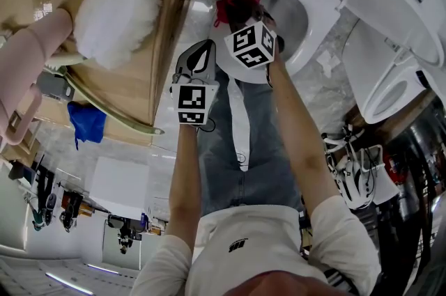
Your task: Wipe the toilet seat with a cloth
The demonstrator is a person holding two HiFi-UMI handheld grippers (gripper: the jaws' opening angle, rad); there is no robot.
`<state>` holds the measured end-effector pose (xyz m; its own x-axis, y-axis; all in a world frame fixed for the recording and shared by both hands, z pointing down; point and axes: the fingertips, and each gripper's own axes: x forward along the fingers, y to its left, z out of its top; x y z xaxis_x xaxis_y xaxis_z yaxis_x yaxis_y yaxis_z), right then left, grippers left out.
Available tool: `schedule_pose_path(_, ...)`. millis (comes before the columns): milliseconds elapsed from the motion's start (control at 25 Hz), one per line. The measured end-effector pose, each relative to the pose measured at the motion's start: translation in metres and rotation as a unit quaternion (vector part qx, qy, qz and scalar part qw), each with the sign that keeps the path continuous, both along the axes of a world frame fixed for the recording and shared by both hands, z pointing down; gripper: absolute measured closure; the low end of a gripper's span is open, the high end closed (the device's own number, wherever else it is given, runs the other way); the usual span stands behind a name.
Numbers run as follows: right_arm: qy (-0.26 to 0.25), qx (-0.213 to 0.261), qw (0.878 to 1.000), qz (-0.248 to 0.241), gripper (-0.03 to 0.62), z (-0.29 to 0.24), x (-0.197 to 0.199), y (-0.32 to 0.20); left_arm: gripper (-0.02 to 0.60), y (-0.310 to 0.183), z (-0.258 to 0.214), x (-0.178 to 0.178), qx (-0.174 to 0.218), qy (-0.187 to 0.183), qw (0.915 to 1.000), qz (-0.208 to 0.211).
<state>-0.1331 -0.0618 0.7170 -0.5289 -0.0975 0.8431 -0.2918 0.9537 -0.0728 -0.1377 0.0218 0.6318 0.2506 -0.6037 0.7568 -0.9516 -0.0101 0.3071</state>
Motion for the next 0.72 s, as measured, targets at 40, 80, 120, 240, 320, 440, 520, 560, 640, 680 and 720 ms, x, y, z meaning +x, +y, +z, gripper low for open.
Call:
schedule_pose_path(40,-0.002,-0.001,1.000,0.005,0.583,0.000,0.001,-0.003,0.572,-0.001,0.000,0.001,0.000,0.000,1.0000,0.000)
schedule_pose_path(80,-0.004,-0.003,1.000,0.011,0.583,-0.001,0.001,-0.006,0.572,-0.003,0.000,0.001,0.000,-0.001,1.0000,0.000)
schedule_pose_path(120,-0.006,-0.005,1.000,0.017,0.583,-0.001,0.001,-0.010,0.572,-0.004,0.000,0.002,0.000,-0.001,1.0000,0.000)
schedule_pose_path(240,-0.009,-0.007,0.999,0.030,0.583,-0.002,0.003,-0.019,0.572,-0.009,0.000,0.005,0.000,-0.001,1.0000,0.001)
schedule_pose_path(320,-0.010,-0.005,0.999,0.033,0.583,-0.002,0.004,-0.025,0.572,-0.012,0.000,0.008,0.000,-0.001,1.0000,0.002)
schedule_pose_path(440,-0.012,-0.002,0.999,0.036,0.583,-0.003,0.007,-0.033,0.572,-0.017,-0.001,0.012,0.001,-0.002,1.0000,0.003)
schedule_pose_path(520,-0.013,0.000,0.999,0.038,0.583,-0.004,0.009,-0.039,0.572,-0.021,-0.001,0.013,0.002,-0.003,1.0000,0.003)
schedule_pose_path(560,-0.014,0.001,0.999,0.039,0.583,-0.004,0.010,-0.041,0.572,-0.023,-0.002,0.014,0.002,-0.003,1.0000,0.002)
schedule_pose_path(640,-0.015,0.004,0.999,0.043,0.583,-0.005,0.012,-0.048,0.572,-0.027,-0.002,0.017,0.004,-0.003,1.0000,0.003)
schedule_pose_path(680,-0.015,0.006,0.999,0.045,0.583,-0.006,0.014,-0.051,0.572,-0.029,-0.003,0.018,0.004,-0.003,1.0000,0.003)
schedule_pose_path(720,-0.015,0.008,0.999,0.048,0.583,-0.006,0.015,-0.054,0.572,-0.031,-0.003,0.020,0.004,-0.003,1.0000,0.004)
